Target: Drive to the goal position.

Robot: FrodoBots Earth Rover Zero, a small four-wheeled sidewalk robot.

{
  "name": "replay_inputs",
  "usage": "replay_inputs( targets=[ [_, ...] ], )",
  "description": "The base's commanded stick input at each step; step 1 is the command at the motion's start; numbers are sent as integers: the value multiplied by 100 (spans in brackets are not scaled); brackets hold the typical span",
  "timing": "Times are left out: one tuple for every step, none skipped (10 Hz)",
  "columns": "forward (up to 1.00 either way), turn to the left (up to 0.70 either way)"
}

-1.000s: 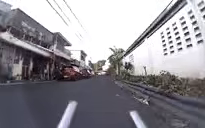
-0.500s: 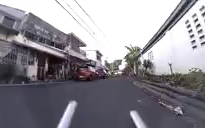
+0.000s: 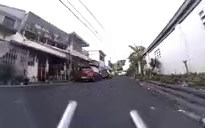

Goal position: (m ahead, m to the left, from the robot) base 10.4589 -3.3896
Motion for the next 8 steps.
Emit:
replay_inputs(
  targets=[
    [100,-38],
    [100,0],
    [100,0],
    [100,0],
    [100,0],
    [100,0],
    [100,0],
    [100,0]
  ],
)
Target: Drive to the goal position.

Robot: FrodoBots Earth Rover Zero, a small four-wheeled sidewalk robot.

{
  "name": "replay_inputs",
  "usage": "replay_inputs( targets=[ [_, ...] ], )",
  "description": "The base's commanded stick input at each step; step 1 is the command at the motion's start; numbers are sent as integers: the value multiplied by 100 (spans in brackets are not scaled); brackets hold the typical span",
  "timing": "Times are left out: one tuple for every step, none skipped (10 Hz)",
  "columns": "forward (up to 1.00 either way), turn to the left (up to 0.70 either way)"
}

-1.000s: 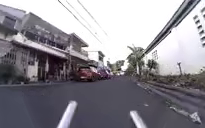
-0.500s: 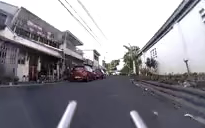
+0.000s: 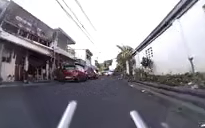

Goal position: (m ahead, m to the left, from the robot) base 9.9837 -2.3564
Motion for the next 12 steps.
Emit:
replay_inputs(
  targets=[
    [100,0],
    [100,0],
    [100,0],
    [100,-9],
    [100,-28],
    [100,-40],
    [100,-40],
    [100,-40],
    [100,-40],
    [100,-40],
    [100,-40],
    [100,-40]
  ],
)
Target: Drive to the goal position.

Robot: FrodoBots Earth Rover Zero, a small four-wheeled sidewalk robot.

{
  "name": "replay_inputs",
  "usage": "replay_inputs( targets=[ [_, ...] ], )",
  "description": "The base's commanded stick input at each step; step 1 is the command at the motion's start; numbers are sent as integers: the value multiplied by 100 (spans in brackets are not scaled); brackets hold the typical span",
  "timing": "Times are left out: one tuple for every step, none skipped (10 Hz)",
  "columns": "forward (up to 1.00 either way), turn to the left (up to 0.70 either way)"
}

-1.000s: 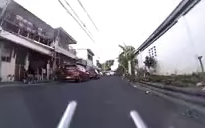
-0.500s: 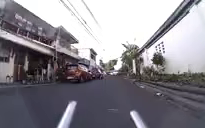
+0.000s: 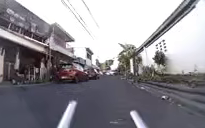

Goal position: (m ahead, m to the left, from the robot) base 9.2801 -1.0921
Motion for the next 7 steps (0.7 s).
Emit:
replay_inputs(
  targets=[
    [100,-40],
    [100,-40],
    [100,-14],
    [100,0],
    [100,0],
    [100,0],
    [100,0]
  ],
)
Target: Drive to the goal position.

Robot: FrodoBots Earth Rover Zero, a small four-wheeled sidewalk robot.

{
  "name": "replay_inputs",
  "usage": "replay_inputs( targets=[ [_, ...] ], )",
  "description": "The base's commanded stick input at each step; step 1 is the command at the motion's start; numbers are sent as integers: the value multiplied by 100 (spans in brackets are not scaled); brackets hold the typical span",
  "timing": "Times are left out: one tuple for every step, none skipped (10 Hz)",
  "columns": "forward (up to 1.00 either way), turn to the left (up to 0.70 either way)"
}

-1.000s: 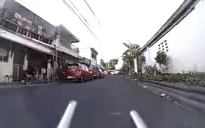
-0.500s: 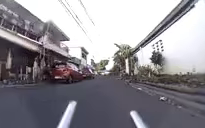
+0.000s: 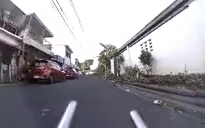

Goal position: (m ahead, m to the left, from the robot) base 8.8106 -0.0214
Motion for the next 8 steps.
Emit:
replay_inputs(
  targets=[
    [100,0],
    [100,0],
    [100,0],
    [100,0],
    [100,0],
    [100,0],
    [100,0],
    [100,0]
  ],
)
